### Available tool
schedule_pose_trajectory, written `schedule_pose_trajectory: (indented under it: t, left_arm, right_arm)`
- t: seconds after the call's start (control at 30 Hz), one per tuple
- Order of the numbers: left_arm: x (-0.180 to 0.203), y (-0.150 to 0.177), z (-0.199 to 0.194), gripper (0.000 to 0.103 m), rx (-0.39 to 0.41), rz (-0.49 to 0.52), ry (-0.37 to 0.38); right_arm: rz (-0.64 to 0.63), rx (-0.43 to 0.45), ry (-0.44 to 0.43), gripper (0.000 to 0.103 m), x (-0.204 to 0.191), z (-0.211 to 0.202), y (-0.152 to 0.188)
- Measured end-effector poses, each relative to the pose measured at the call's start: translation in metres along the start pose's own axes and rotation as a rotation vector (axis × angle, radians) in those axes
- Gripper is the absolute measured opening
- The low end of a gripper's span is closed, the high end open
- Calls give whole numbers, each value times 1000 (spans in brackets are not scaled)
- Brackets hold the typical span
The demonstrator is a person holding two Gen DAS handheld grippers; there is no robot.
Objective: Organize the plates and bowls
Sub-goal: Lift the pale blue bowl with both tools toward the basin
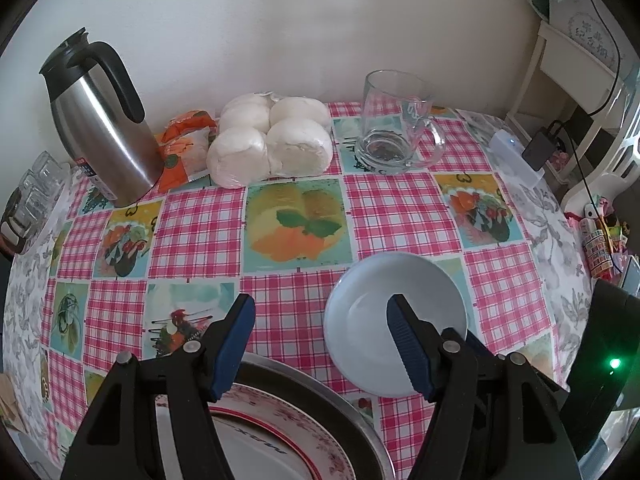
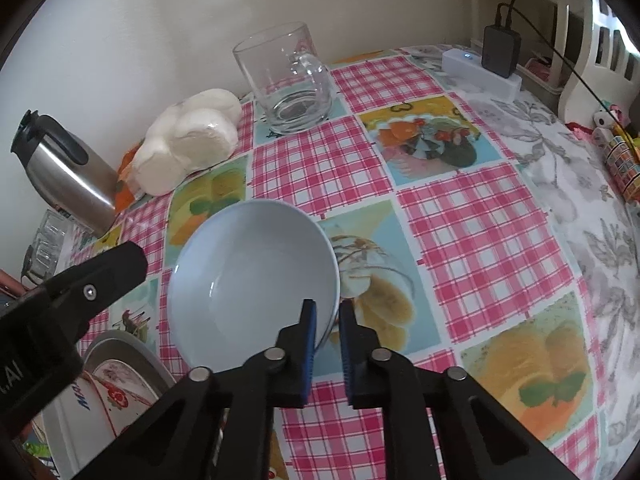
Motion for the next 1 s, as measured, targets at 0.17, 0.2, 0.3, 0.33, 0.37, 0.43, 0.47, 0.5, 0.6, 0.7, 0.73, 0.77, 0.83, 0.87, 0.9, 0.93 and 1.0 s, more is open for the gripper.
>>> schedule_pose_trajectory:
  t: [0.17, 0.2, 0.3, 0.33, 0.37, 0.43, 0.47, 0.5, 0.6, 0.7, 0.73, 0.77, 0.83, 0.87, 0.9, 0.93, 1.0]
  left_arm:
    - [10, 3, 2, 61, -12, 13, 24]
    - [13, 3, 3, 61, -15, 18, 28]
    - [22, 4, 6, 60, -29, 36, 36]
    - [25, 4, 8, 60, -34, 41, 39]
    - [28, 5, 10, 60, -40, 47, 42]
    - [33, 6, 14, 59, -52, 57, 46]
    - [36, 7, 16, 58, -62, 61, 49]
    - [38, 8, 18, 56, -69, 64, 52]
    - [43, 10, 26, 51, -94, 68, 67]
    - [46, 12, 33, 43, -113, 65, 83]
    - [46, 12, 34, 41, -119, 64, 88]
    - [47, 13, 37, 37, -126, 62, 95]
    - [48, 14, 40, 32, -130, 63, 95]
    - [48, 14, 41, 30, -131, 64, 94]
    - [48, 15, 41, 28, -132, 63, 95]
    - [48, 15, 42, 27, -132, 63, 97]
    - [48, 16, 45, 24, -138, 66, 95]
  right_arm:
    - [26, 4, -7, 9, 16, -4, -2]
    - [29, 4, -5, 9, 19, -5, -2]
    - [45, 3, -2, 9, 29, -6, -2]
    - [49, 3, -2, 9, 31, -7, -3]
    - [54, 3, 0, 9, 34, -8, -3]
    - [62, 4, 8, 9, 40, -9, -4]
    - [65, 5, 11, 9, 43, -10, -4]
    - [69, 6, 11, 9, 46, -10, -4]
    - [84, 6, 6, 9, 52, -11, -4]
    - [86, 4, 5, 9, 55, -10, -3]
    - [87, 1, 3, 9, 55, -10, -3]
    - [87, -3, 1, 9, 56, -8, -3]
    - [89, -10, 3, 9, 55, -6, -1]
    - [89, -14, 4, 9, 56, -4, -1]
    - [90, -17, 4, 9, 56, -3, -1]
    - [91, -19, 4, 9, 56, -2, 0]
    - [91, -24, 5, 9, 56, -1, 0]
Point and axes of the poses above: each gripper's, at about its wrist camera, not at the fingertips, and z roughly the way its jaws point, x to its right, y to its underside, the point moved 3 cm from there along z, roughly the way its jaws point, and after that the axes turned 7 degrees about -x, right-handed, at the moved point
